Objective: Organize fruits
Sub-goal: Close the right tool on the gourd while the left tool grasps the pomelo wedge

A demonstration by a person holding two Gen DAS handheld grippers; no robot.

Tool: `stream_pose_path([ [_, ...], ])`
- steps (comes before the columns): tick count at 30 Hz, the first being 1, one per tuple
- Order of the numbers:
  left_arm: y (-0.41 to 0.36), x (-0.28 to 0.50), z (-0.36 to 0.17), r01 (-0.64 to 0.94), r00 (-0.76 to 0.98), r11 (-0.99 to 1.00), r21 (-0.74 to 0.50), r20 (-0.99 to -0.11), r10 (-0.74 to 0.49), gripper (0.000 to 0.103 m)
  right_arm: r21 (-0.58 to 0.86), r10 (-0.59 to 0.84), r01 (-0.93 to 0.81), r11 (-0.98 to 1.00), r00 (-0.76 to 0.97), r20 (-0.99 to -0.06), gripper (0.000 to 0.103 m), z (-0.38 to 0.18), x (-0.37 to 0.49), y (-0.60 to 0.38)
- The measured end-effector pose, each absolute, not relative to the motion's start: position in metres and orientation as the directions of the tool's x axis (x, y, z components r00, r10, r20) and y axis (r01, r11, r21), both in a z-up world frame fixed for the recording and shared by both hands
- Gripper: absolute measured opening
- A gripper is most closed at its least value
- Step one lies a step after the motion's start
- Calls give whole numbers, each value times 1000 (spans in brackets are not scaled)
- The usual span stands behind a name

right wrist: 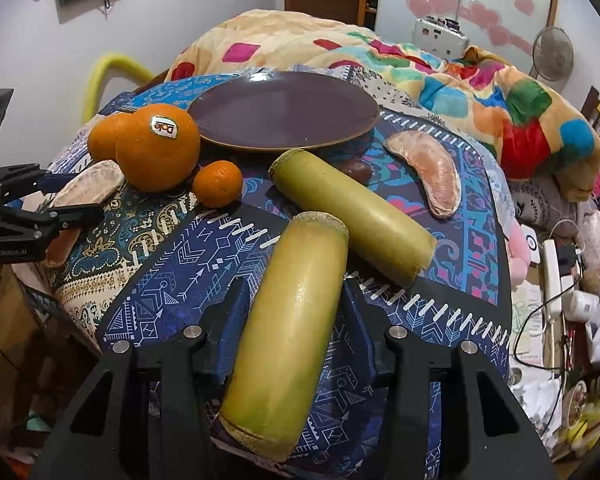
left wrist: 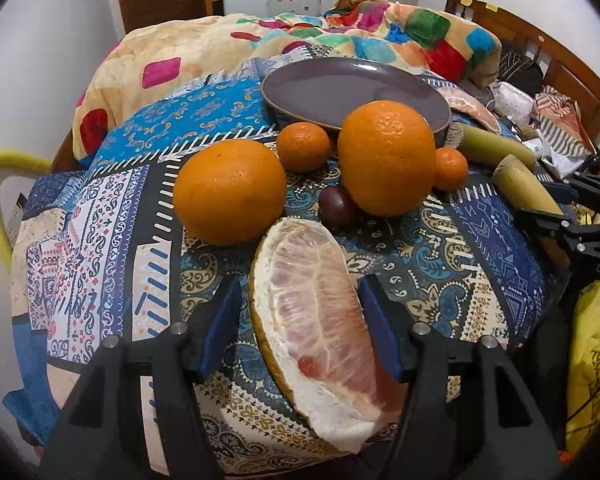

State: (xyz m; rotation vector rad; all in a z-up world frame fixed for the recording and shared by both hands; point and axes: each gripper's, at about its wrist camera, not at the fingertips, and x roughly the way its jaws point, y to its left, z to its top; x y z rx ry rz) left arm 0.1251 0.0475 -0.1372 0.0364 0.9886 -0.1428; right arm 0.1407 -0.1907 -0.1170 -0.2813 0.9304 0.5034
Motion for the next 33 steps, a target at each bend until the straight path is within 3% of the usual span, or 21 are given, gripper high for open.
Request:
stream_pose_path([
  [3, 50, 127, -137, 124, 540, 991, -50, -835, -110, 59, -34, 279, -520, 854, 511, -813, 43, -117, 139, -189],
  [5, 48, 125, -136, 138, 546, 989, -58, -829, -125, 52, -39, 280, -516, 856, 525, -804, 41, -117, 138, -188],
  [13, 38, 118, -125, 147, 587, 989, 6, -805, -82, 51, -13, 304, -498, 867, 549, -779, 37, -105, 139, -197],
  [33, 20, 123, -42, 155, 768, 986, 64, -635, -79, 51, -26, 330, -456, 890, 682, -653, 36, -43, 154, -211],
])
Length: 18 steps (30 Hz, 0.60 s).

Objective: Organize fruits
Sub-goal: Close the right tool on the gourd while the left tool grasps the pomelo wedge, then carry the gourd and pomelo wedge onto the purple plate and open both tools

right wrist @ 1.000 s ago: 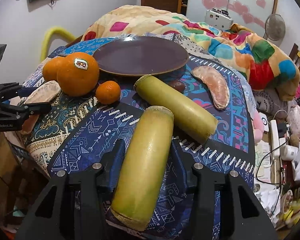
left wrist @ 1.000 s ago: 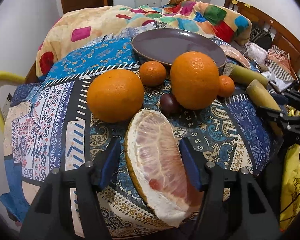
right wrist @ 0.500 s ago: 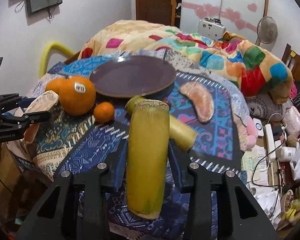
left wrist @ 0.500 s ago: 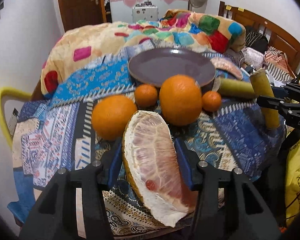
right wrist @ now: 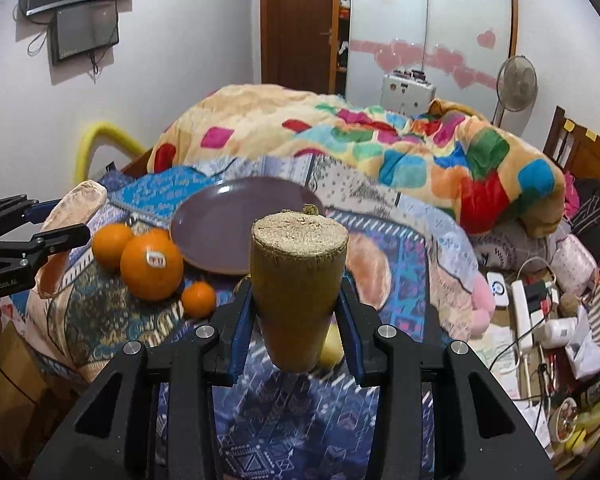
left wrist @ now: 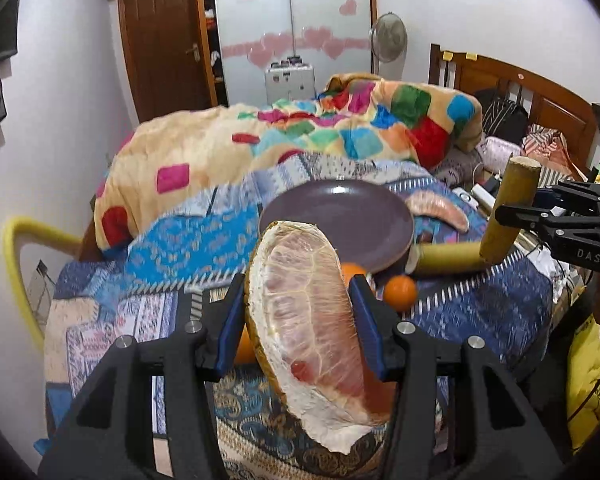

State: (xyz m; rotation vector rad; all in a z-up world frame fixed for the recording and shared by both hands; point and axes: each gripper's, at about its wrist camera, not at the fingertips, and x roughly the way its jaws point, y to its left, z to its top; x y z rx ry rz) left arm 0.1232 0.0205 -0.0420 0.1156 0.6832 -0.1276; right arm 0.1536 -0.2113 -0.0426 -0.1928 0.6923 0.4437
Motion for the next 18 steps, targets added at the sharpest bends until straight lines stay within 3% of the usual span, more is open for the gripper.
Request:
stream_pose_path([
  [18, 18, 194, -26, 141, 805, 989, 55, -588, -82, 51, -25, 354, -470, 882, 698, -622, 36, -37, 195, -190],
])
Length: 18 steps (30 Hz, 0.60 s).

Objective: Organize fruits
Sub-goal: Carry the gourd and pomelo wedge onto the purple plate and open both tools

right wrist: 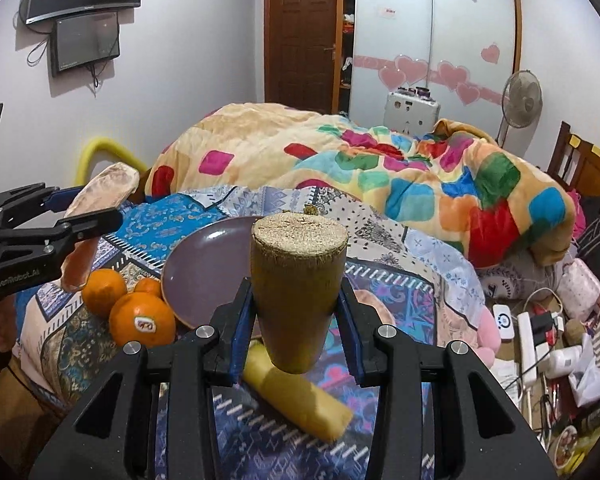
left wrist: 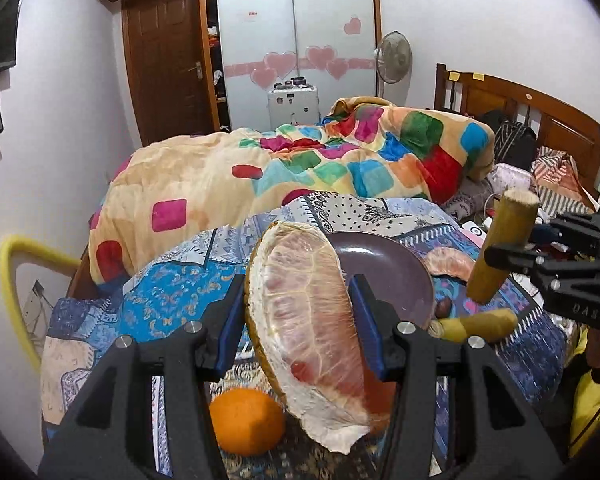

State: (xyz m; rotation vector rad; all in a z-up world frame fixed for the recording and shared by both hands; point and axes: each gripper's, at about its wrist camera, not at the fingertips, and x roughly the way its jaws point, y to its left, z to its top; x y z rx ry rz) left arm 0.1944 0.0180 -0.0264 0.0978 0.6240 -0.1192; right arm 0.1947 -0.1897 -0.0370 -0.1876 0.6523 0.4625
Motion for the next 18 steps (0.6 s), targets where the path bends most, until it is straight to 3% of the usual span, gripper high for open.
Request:
stream_pose_path([
  [18, 19, 285, -75, 112, 691, 991, 76, -723, -22, 51, -20, 334, -491, 871, 621, -709, 36, -66, 264, -155],
])
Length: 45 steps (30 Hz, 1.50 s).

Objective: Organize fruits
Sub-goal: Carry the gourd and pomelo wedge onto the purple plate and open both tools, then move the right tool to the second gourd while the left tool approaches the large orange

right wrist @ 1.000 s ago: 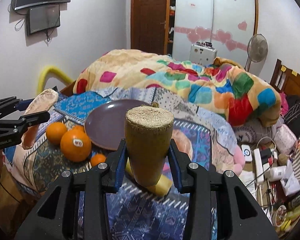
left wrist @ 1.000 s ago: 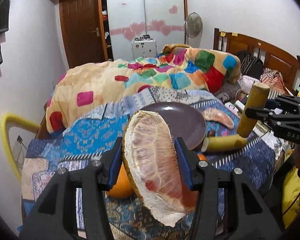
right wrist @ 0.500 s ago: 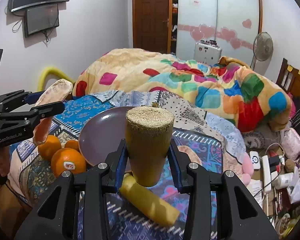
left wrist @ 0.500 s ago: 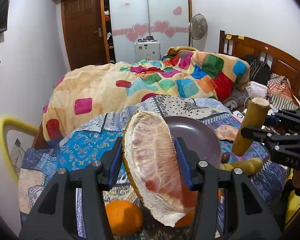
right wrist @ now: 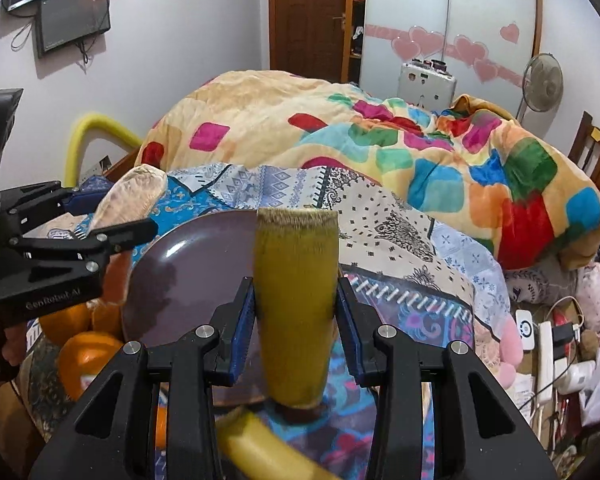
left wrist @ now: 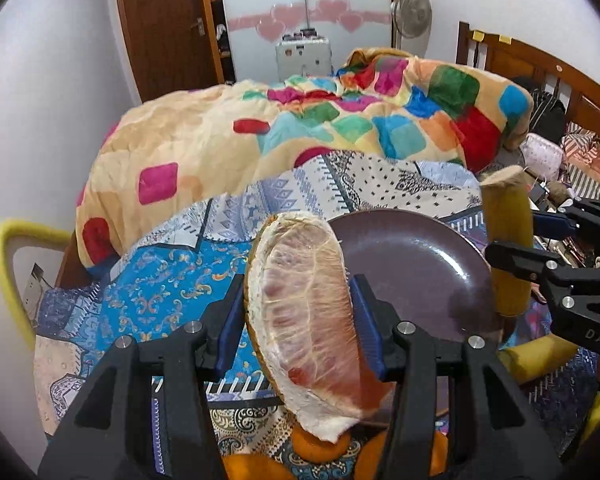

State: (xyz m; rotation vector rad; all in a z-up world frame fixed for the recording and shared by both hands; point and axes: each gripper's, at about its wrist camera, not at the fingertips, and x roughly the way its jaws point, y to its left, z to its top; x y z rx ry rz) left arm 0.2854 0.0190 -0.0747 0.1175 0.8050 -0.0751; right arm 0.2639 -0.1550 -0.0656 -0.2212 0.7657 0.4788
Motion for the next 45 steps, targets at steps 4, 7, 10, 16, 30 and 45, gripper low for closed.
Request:
stream_pose_path([
  [4, 19, 296, -80, 121, 662, 990, 71, -749, -28, 51, -4, 326, -486, 874, 593, -736, 36, -74, 281, -148],
  [7, 20, 304, -84, 126, 641, 990, 58, -767, -37, 51, 2, 316, -484, 875, 569, -759, 36, -81, 292, -142],
  [10, 20, 313, -88, 135, 616, 990, 39, -786, -53, 51, 7, 304, -481, 877, 543, -783, 36, -90, 299, -139],
  [16, 16, 320, -94, 153, 582, 988, 27, -810, -68, 51, 0, 286, -497, 868, 499, -818, 36, -103, 306, -132],
  [30, 30, 292, -67, 114, 641, 993, 4, -765, -70, 52, -63, 288, -515, 855, 572, -768, 45, -78, 282, -131],
  [45, 26, 212, -30, 105, 718, 994, 8, -693, -70, 66, -64, 325, -507, 860, 639, -697, 54, -43, 225, -164],
])
